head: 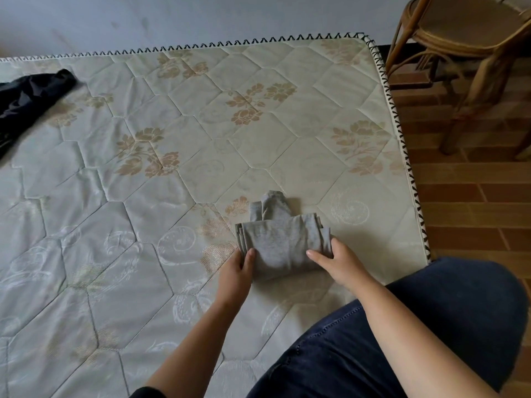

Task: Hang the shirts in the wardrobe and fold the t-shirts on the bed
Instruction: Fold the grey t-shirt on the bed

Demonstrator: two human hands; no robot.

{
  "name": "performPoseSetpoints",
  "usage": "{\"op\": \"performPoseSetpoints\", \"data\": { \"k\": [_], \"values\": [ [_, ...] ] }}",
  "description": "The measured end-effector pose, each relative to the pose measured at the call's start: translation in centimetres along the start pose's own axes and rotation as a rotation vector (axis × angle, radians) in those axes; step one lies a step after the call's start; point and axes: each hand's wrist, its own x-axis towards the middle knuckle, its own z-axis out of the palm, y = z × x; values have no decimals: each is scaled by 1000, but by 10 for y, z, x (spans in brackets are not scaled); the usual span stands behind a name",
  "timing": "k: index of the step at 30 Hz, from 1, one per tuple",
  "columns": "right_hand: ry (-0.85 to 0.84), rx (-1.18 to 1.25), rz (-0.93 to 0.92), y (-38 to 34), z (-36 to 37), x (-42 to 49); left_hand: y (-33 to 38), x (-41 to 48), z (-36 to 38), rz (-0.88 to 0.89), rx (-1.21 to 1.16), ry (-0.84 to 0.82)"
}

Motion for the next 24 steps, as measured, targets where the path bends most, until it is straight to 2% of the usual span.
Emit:
{"op": "performPoseSetpoints", "data": {
  "k": [4,8,11,15,19,22,24],
  "values": [
    [-29,-253,21,4,8,4,-8,2,7,-54,111,26],
    [-83,-265,123,8,11,10,-13,1,11,-108,165,-28],
    [-82,-254,156,8,10,12,-14,-3,8,-60,177,-69],
    [-63,-269,26,1,10,5,-18,-12,3,52,210,-49],
    [21,-302,-113,-9,18,7,-11,-11,1,64,141,19],
    [72,-346,-77,-10,22,18,-6,2,3,46,134,27],
    [86,-293,-9,-8,24,26,-5,11,5,16,136,7]
  ]
}}
